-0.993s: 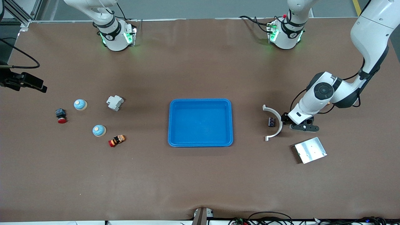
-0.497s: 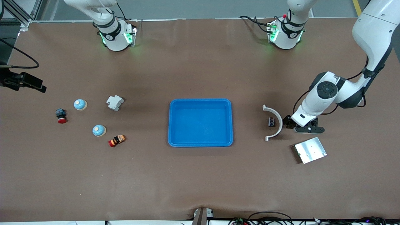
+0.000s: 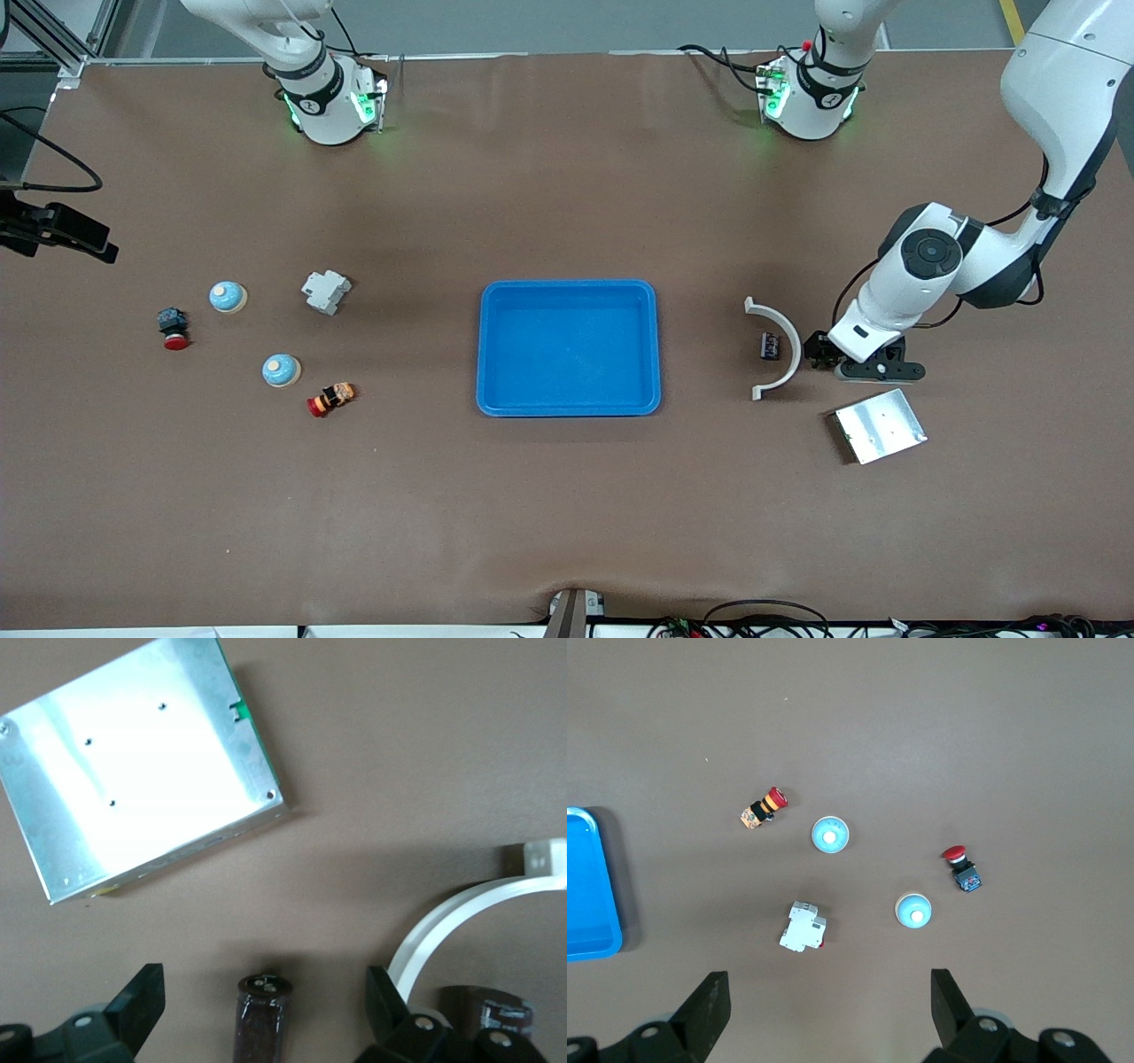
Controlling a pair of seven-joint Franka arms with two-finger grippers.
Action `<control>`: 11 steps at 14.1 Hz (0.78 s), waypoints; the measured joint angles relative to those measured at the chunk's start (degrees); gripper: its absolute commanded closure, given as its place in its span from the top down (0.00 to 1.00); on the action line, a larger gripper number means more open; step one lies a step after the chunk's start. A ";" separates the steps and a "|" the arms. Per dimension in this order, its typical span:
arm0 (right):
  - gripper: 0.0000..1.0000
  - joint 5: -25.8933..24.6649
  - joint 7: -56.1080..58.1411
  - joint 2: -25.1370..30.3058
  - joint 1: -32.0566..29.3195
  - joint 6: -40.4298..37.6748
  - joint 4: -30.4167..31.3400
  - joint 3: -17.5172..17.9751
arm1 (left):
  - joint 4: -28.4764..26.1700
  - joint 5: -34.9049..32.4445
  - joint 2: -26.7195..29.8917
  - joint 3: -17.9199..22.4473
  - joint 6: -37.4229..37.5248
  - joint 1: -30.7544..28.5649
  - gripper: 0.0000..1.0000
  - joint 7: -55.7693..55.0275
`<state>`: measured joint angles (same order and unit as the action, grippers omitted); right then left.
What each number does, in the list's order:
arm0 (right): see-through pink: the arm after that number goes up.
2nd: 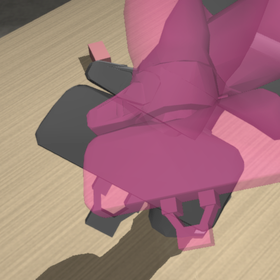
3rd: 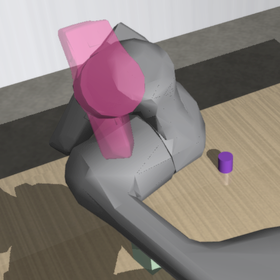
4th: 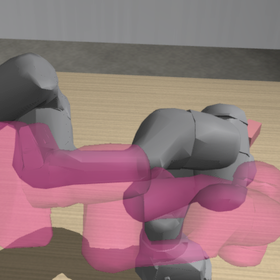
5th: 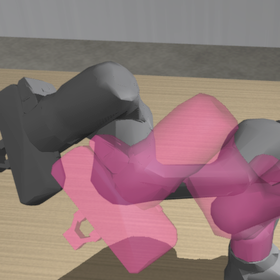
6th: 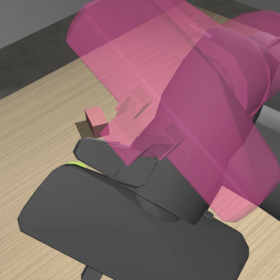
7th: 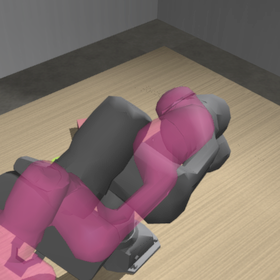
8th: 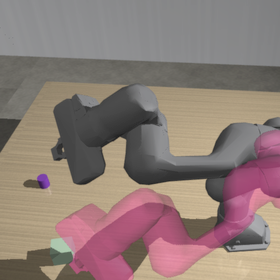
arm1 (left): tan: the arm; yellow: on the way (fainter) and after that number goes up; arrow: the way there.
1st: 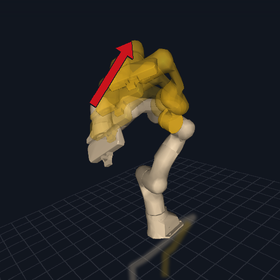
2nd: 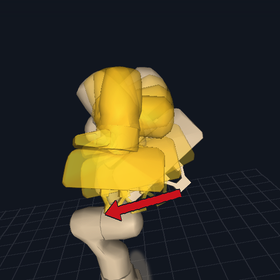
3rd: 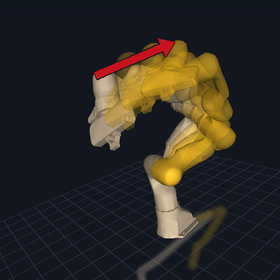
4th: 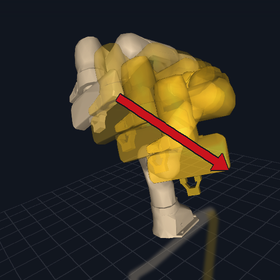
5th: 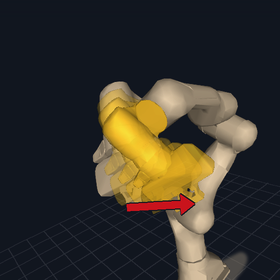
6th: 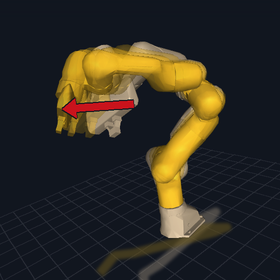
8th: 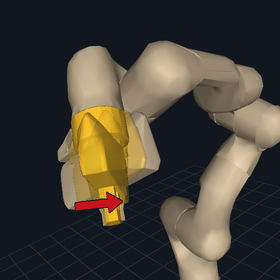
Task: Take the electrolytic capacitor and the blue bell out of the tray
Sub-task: 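Lower the capacitor beside the bracket and open the left gripper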
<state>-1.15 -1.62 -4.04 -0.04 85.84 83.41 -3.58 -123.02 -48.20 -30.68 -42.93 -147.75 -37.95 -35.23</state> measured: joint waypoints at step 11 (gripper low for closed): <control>1.00 0.00 0.00 -0.01 -0.08 -0.03 -0.33 -0.15 | 9.02 9.72 0.54 -9.08 14.39 -0.74 1.00 -0.11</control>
<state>-1.15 -1.62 -4.05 -0.12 85.80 83.08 -3.73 -114.00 -38.48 -30.14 -52.01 -133.36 -38.69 -35.34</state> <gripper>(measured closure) 0.000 0.000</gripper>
